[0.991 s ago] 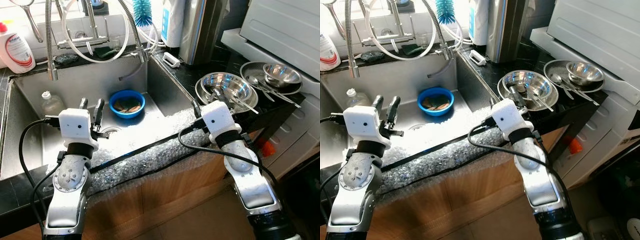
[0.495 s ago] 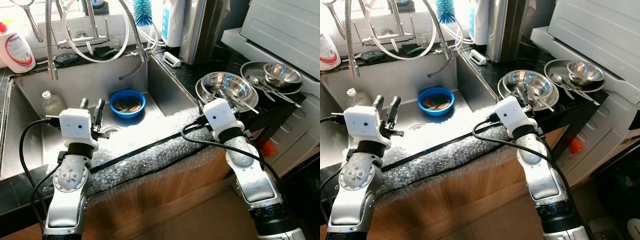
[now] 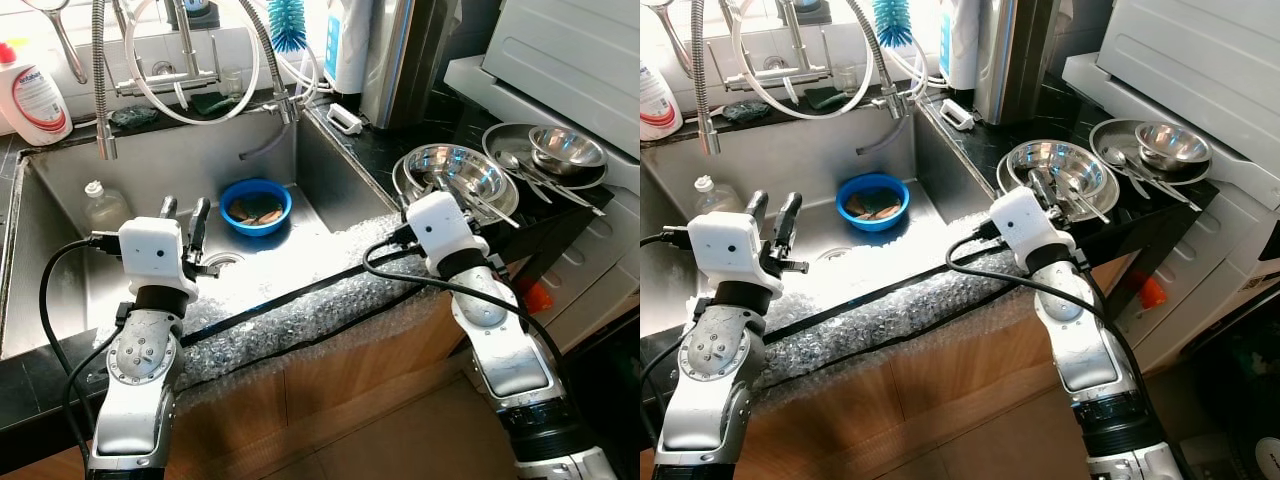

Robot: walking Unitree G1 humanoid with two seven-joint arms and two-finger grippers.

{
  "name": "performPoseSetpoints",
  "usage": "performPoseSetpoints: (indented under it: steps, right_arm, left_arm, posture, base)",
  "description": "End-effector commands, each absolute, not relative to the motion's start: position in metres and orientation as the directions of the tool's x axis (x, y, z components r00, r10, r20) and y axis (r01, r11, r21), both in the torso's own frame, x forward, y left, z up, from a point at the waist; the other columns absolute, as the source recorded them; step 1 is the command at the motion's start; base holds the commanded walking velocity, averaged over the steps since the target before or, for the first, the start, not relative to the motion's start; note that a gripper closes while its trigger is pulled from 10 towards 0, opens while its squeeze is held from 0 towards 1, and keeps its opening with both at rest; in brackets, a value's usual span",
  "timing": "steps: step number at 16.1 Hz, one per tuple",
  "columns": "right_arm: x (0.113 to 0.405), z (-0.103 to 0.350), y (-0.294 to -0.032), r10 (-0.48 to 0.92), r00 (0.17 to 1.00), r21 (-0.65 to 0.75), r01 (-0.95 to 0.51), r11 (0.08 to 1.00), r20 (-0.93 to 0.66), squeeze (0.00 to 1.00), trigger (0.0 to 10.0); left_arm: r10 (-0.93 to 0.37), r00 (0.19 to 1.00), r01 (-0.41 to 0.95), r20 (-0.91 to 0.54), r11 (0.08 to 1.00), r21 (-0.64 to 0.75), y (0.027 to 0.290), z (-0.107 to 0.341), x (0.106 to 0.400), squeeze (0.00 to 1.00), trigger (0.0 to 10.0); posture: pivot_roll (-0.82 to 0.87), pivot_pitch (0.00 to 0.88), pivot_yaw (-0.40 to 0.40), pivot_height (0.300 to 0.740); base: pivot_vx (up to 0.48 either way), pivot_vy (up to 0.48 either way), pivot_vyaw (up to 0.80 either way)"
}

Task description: Kitchen organization

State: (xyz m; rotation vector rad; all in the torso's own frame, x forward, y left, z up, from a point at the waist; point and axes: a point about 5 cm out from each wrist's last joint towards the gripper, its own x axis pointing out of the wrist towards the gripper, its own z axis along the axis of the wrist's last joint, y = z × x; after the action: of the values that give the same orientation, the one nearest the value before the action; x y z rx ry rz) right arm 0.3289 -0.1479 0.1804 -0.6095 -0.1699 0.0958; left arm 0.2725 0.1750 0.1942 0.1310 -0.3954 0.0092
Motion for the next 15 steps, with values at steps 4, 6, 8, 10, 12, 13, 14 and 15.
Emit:
performPoseSetpoints:
  steps: [4,6,8,10,12,13,14,15]
  right_arm:
    - [0.3325,0.1861,-0.1537,0.122,0.982,-0.584,-0.014,0.811,0.146,0.0,0.0]
    - [0.332,0.1849,-0.152,0.128,0.981,-0.581,-0.021,0.814,0.143,0.0,0.0]
    - [0.3316,0.1843,-0.151,0.132,0.981,-0.579,-0.026,0.815,0.141,0.0,0.0]
    - [0.3317,0.1842,-0.1511,0.132,0.981,-0.579,-0.026,0.815,0.141,0.0,0.0]
    - [0.3316,0.1845,-0.151,0.134,0.98,-0.579,-0.026,0.815,0.144,0.0,0.0]
    - [0.3312,0.1859,-0.1504,0.138,0.978,-0.579,-0.024,0.815,0.154,0.0,0.0]
    - [0.3312,0.1868,-0.1505,0.137,0.978,-0.581,-0.02,0.814,0.159,0.0,0.0]
    - [0.3314,0.1887,-0.1509,0.132,0.976,-0.578,-0.009,0.816,0.17,0.0,0.0]
  left_arm:
    - [-0.013,0.921,-0.036,0.39,0.992,0.119,0.1753,0.1954,0.2726,0.0,10.0]
    - [-0.012,0.92,-0.037,0.391,0.992,0.119,0.1754,0.1954,0.2725,0.0,10.0]
    - [-0.012,0.92,-0.038,0.391,0.992,0.119,0.1756,0.1953,0.2724,0.0,10.0]
    - [-0.012,0.92,-0.038,0.391,0.992,0.119,0.1756,0.1953,0.2724,0.0,10.0]
    - [-0.013,0.92,-0.037,0.391,0.992,0.119,0.1753,0.1954,0.2725,0.0,10.0]
    - [-0.013,0.92,-0.037,0.392,0.992,0.119,0.1751,0.1955,0.2728,0.0,10.0]
    - [-0.013,0.92,-0.037,0.393,0.992,0.119,0.175,0.1957,0.2729,0.0,10.0]
    - [-0.012,0.919,-0.038,0.393,0.992,0.119,0.1752,0.1957,0.2729,0.0,10.0]
  posture:
    - [0.01,0.07,-0.029,0.74]
    - [0.01,0.07,-0.029,0.74]
    - [0.01,0.07,-0.028,0.74]
    - [0.01,0.07,-0.028,0.74]
    - [0.01,0.068,-0.028,0.74]
    - [0.01,0.068,-0.027,0.74]
    - [0.01,0.068,-0.028,0.74]
    - [0.01,0.068,-0.027,0.74]
  base:
    - [0.0,0.0,0.0]
    - [0.0,0.0,0.0]
    - [0.0,0.0,0.0]
    - [0.0,0.0,0.0]
    - [0.0,0.0,0.0]
    - [0.0,0.0,0.0]
    - [0.0,0.0,0.0]
    - [0.0,0.0,0.0]
